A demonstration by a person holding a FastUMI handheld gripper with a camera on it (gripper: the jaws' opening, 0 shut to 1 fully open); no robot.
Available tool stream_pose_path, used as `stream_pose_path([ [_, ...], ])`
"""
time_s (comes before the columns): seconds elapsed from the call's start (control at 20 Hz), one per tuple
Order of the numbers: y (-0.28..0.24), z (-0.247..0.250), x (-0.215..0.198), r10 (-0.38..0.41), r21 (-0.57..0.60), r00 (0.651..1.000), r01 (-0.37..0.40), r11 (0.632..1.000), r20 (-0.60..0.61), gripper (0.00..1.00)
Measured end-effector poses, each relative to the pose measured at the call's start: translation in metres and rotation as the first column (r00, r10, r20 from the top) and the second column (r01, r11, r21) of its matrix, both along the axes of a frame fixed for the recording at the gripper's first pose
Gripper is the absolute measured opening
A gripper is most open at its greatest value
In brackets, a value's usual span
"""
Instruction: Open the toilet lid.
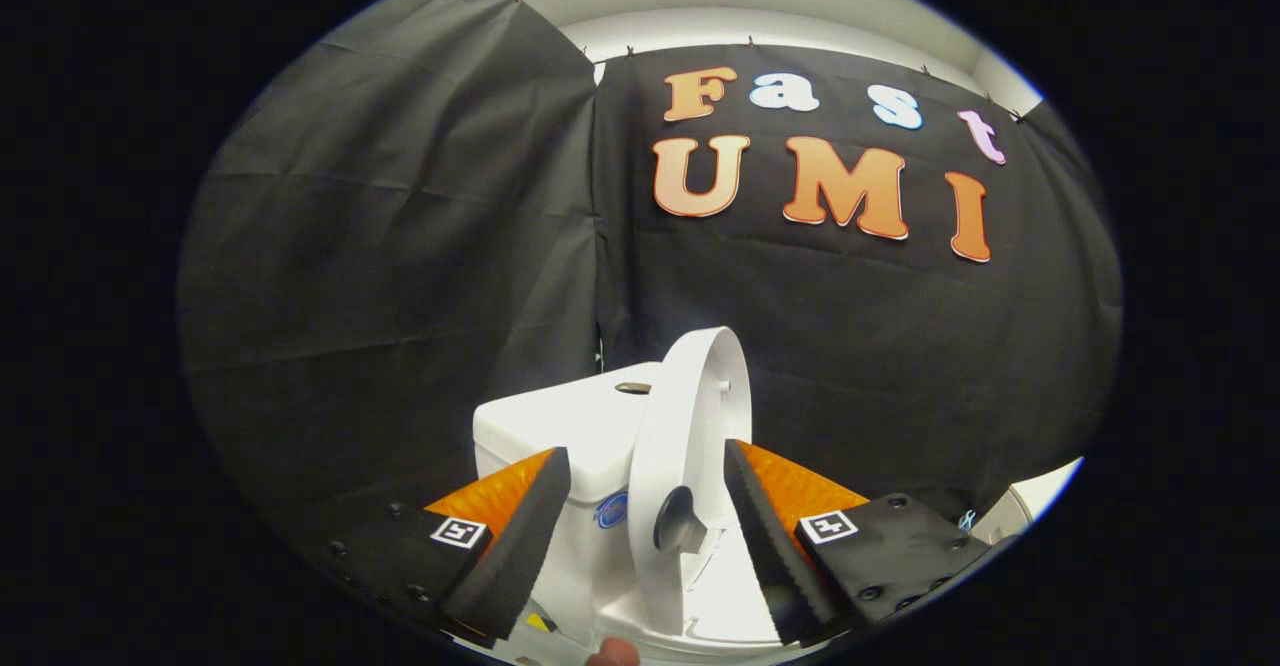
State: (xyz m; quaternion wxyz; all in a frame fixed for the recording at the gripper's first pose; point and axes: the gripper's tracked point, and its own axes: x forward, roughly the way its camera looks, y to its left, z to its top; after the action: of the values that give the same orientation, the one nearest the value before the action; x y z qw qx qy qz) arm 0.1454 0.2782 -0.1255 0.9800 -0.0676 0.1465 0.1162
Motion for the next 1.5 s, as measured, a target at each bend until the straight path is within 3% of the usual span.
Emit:
stream_pose_path([
  [0.3,-0.033,0.067,-0.006,0.013,0.022,0.992,-0.016,1.0,0.128,0.98],
  [0.7,-0.151,0.121,-0.011,-0.156,0.117,0.97,0.136,0.984,0.186,0.98],
  [0.95,-0.227,0.114,-0.023,-0.239,0.095,0.956,0.226,0.969,0.168,0.98],
  [1.2,-0.279,0.093,-0.041,-0.285,0.11,0.953,0.274,0.955,0.103,0.98],
  [1.5,-0.322,0.085,-0.069,-0.324,0.155,0.939,0.305,0.939,0.113,0.98],
])
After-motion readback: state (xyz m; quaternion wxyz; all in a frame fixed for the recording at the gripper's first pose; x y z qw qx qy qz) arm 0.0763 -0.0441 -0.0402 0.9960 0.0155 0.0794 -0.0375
